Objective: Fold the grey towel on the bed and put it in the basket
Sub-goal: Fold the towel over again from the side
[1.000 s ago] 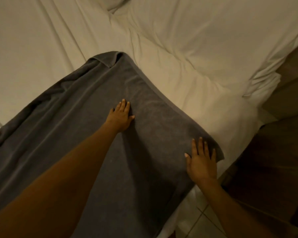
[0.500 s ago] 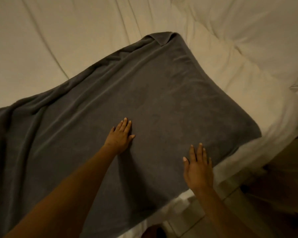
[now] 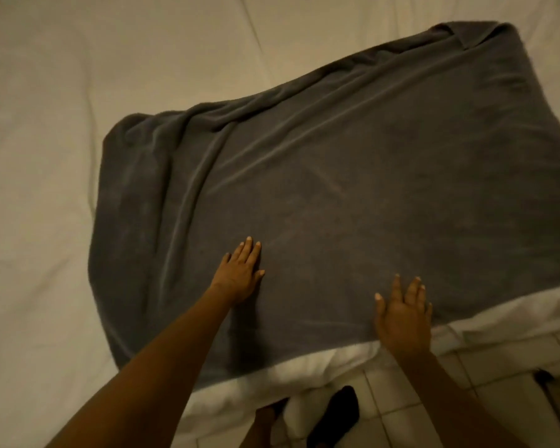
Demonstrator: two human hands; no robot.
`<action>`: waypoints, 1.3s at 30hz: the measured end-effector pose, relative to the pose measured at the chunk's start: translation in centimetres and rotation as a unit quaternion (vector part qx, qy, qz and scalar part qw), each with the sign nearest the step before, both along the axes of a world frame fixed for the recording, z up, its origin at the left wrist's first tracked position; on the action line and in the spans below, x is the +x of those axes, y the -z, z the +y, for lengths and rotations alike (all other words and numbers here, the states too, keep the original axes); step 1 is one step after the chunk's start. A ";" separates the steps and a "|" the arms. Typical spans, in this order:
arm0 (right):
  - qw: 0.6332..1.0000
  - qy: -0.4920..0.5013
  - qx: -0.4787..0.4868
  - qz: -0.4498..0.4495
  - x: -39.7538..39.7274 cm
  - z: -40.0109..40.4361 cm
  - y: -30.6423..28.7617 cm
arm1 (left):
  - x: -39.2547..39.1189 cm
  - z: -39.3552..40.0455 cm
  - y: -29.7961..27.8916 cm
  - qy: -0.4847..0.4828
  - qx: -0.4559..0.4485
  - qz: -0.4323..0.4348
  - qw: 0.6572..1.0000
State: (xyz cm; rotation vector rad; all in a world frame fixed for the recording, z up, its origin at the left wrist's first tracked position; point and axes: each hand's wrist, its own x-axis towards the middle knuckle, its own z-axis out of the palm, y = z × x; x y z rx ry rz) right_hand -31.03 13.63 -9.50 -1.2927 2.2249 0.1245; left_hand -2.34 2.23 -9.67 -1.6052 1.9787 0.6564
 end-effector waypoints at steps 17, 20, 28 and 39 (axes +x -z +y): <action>0.996 0.031 -0.050 0.063 20.1 2.7 1.7 | 17.9 -4.3 -1.2 0.226 -0.068 -0.063 0.970; 0.998 0.033 -0.042 0.040 26.7 2.3 1.8 | 24.0 -5.1 -2.1 0.211 -0.081 -0.042 0.973; 0.994 0.018 -0.092 -0.061 41.6 0.1 0.7 | 33.9 -6.9 -2.5 0.210 -0.138 -0.002 0.968; 0.985 -0.145 -0.096 -0.012 50.6 -0.9 -0.3 | 38.7 -9.3 -1.7 0.131 -0.170 0.053 0.975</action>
